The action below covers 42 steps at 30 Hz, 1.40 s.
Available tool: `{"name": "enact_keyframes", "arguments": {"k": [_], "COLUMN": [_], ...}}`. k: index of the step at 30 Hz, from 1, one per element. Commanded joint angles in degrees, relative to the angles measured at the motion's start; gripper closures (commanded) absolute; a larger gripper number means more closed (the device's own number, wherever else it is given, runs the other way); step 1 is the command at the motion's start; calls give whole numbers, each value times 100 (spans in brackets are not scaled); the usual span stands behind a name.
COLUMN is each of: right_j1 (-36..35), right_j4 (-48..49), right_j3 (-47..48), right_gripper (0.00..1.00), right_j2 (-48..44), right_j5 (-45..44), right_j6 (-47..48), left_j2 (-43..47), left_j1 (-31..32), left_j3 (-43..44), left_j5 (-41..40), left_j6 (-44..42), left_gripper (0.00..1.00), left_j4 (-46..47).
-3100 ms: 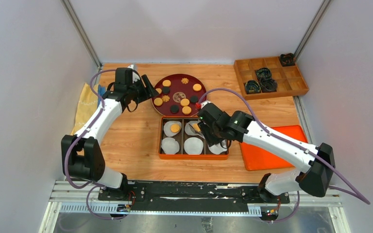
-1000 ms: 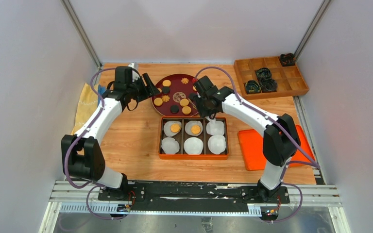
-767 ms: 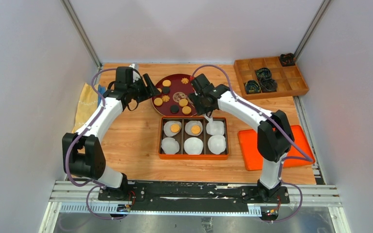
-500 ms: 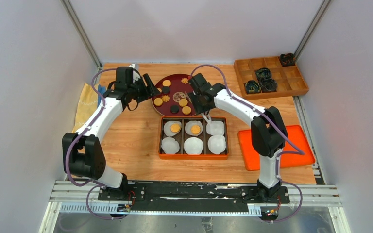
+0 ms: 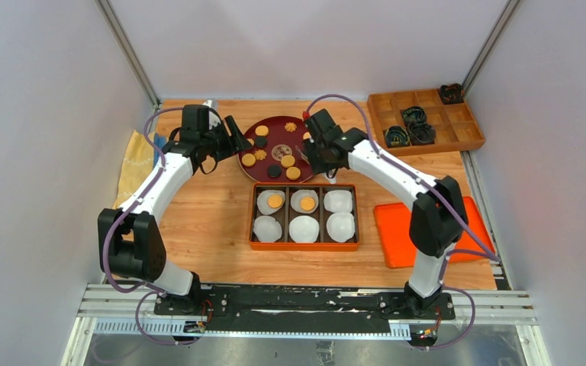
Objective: Pack the cookies
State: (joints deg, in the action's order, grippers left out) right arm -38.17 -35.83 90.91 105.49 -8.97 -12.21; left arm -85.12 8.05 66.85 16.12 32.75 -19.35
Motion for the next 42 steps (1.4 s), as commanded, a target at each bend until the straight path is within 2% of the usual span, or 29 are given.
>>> {"name": "enact_keyframes", "arguments": {"k": [1, 11, 21, 27, 36, 40, 42], "right_j1": [69, -149, -758, -1144, -1175, -1175, -1175], "right_j4": [-81, -748, -1624, -1860, -1962, -1962, -1962], "right_j3": [-122, -866, -2376, -2640, -2843, -2781, -2764], "right_gripper": [96, 95, 95, 95, 94, 91, 86], "right_j2": [-905, -2445, -4027, -4191, -3986, -3808, -3723], "right_j5": [-74, 55, -181, -384, -833, -1039, -1045], "right_j6": [-59, -218, -1193, -1562, -1601, -1579, -1583], "left_j2": [110, 196, 319, 314, 382, 359, 343], "left_j1": [21, 21, 67, 232, 249, 249, 249], "left_j3": [56, 16, 21, 43, 21, 36, 46], "left_j5": [77, 124, 123, 78, 20, 39, 32], "left_j6": [-58, 23, 18, 31, 3, 5, -5], "left_gripper": [35, 35, 35, 35, 35, 35, 35], "left_j4": [39, 90, 97, 89, 36, 41, 32]}}
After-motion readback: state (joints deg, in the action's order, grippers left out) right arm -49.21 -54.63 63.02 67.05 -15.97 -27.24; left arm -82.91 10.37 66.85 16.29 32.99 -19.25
